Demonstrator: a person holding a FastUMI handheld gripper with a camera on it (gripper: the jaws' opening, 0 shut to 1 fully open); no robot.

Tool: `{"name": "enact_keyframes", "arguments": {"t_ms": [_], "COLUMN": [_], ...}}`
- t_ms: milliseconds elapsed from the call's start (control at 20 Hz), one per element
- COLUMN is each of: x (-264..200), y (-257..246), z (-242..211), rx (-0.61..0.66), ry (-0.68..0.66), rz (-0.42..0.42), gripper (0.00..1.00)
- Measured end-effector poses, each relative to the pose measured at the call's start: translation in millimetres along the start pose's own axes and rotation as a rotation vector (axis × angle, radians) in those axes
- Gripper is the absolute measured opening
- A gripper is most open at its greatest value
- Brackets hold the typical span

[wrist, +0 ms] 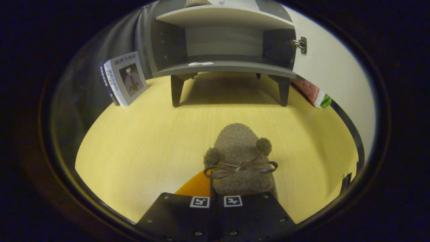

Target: Open the shoe cabinet door, grab the shoes and put them into the shoe cabinet, then close the shoe cabinet door.

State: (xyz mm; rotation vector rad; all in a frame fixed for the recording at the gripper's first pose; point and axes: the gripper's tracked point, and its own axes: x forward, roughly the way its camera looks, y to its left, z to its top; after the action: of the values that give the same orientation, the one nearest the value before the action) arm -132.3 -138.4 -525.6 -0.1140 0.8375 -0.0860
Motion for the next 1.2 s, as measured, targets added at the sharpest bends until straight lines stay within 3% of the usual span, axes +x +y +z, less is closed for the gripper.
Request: {"name": "enact_keyframes", "arguments": {"t_ms": [200, 400, 950, 1200], "x": [-3.4, -24.0, -113.1, -130.5], "y": [-2.9, -7.5, -31.5, -26.8], "z": [10.0, 50.4, 239.7, 313.5], "rx": [0.040, 0.071, 0.106, 0.100], "ry": [0.007, -0.054, -0.398, -0.483], "rz": [-0.014, -0.033, -0.124, -0.115], "gripper": [0.01, 0.01, 0.01, 0.01]}}
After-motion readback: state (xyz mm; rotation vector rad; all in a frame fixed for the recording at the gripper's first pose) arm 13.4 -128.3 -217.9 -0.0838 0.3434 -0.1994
